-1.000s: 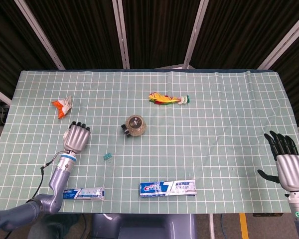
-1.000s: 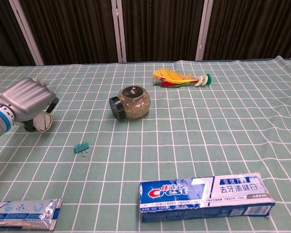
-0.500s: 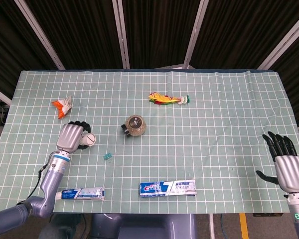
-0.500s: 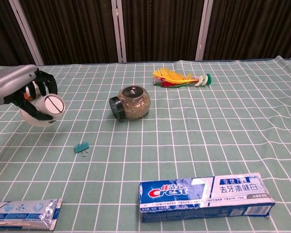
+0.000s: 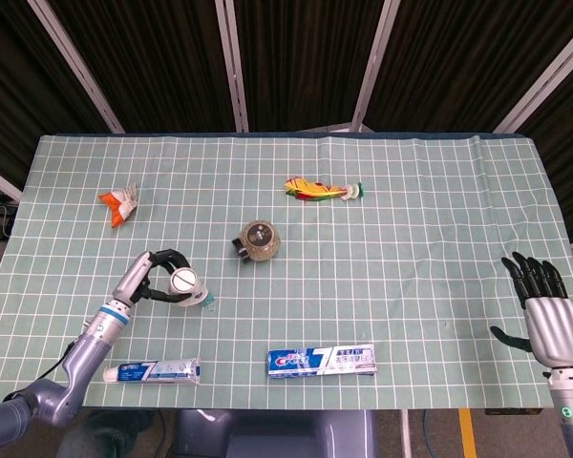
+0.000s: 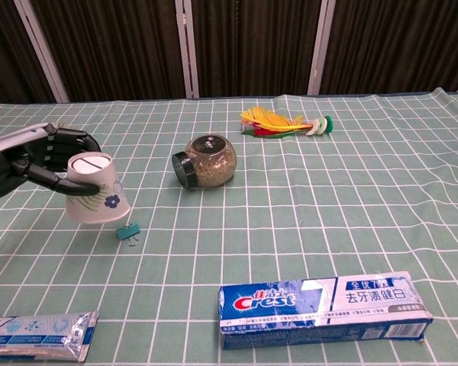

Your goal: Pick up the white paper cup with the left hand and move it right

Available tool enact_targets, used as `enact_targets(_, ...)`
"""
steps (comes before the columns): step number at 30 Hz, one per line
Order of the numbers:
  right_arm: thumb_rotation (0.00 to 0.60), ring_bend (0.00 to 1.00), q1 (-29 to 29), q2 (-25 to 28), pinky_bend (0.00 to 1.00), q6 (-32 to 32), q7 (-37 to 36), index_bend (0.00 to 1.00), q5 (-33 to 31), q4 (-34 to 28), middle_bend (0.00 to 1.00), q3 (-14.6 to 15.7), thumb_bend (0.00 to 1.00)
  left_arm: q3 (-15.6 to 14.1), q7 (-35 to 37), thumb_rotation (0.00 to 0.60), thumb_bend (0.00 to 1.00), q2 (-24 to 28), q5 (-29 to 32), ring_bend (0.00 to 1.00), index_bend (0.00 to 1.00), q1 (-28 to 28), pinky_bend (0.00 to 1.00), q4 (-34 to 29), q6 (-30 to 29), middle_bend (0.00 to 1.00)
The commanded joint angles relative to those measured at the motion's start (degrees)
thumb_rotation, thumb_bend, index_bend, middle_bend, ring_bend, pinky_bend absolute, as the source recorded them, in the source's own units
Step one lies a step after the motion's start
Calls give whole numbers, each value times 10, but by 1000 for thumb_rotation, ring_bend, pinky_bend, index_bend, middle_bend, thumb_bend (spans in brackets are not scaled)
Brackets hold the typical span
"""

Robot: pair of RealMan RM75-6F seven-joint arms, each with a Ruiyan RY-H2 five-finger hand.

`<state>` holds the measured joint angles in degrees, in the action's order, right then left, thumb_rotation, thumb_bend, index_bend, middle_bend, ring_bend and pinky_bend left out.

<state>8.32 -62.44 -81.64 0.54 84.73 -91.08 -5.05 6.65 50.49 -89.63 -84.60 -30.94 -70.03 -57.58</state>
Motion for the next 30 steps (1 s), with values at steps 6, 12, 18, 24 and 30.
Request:
enact_targets(6, 600, 0, -1, 2, 0, 0, -4, 0, 0, 1, 0, 0, 0, -15, -1, 600, 1, -25, -20, 376, 529, -9, 437, 30, -9, 407)
enact_targets(12, 600, 0, -1, 2, 0, -1, -6, 0, 0, 0, 0, 0, 0, -15, -12, 600, 1, -54, -17, 372, 525, -17, 435, 60, -12, 402)
enact_targets(18, 600, 0, -1, 4, 0, 0, -10, 0, -1, 1, 0, 0, 0, -15, -5, 600, 0, -70, -12, 354, 510, -26, 421, 74, -3, 385)
enact_targets(24, 600, 0, -1, 5, 0, 1, -14, 0, -5, 2, 0, -2, 0, -28, 12, 600, 1, -73, -21, 16, 301, -31, 85, 85, 4, 34)
enact_targets(30, 600, 0, -2, 7, 0, -2, -17, 0, 0, -2, 0, -1, 0, -44, 14, 600, 1, -41, -40, 0, 6, -27, 0, 70, -16, 0)
